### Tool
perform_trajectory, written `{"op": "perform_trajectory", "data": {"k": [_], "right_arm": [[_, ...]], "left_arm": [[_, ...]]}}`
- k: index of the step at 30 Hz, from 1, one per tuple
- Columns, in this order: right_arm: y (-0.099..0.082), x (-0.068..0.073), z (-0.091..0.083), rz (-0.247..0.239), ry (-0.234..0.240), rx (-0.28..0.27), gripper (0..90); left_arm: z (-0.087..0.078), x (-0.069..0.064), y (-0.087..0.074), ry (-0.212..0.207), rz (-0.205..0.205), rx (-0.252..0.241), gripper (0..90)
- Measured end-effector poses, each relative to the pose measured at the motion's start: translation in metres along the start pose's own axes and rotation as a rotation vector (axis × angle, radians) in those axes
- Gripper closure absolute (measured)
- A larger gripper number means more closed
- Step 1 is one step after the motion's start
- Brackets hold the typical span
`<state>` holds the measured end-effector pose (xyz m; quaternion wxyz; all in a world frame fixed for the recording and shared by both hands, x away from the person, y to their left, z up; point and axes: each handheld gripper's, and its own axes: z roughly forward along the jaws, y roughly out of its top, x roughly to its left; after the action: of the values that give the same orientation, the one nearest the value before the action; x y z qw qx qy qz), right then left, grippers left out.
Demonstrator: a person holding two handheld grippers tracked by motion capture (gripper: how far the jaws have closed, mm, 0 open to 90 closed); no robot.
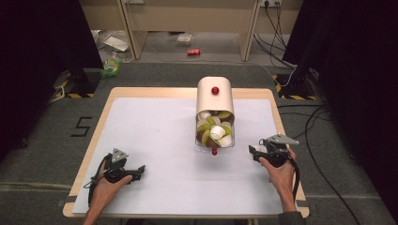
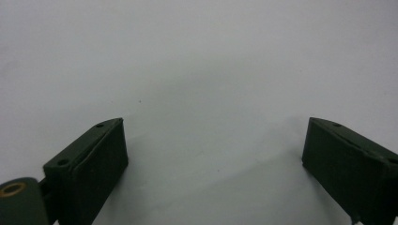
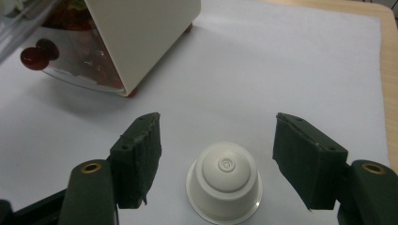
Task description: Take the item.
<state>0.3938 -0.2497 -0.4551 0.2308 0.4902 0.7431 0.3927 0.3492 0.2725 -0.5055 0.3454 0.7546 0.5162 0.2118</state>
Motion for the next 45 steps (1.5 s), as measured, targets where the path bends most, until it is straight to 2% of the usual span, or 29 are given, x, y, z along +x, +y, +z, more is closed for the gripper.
{"op": "perform_trajectory", "data": {"k": [6,17,20,26,45], "right_arm": [[0.001,0.004,-0.009,-0.005,0.008,-0.027,33.1],[0.0,0.015,-0.016,-0.022,0.036,-0.039,32.9],[-0.001,0.018,-0.021,-0.027,0.06,-0.033,31.2],[-0.003,0.019,-0.029,-0.028,0.053,-0.049,31.0],[-0.006,0.03,-0.04,-0.046,0.085,-0.065,29.1]], "left_arm": [[0.0,0.0,0.0,0.001,0.0,0.0,6.3],[0.0,0.0,0.0,0.001,0.001,0.002,6.2],[0.0,0.0,0.0,0.003,0.001,0.0,6.2],[0.0,0.0,0.0,0.002,0.001,0.001,6.2],[0.0,0.0,0.0,0.002,0.002,0.001,6.2]]}}
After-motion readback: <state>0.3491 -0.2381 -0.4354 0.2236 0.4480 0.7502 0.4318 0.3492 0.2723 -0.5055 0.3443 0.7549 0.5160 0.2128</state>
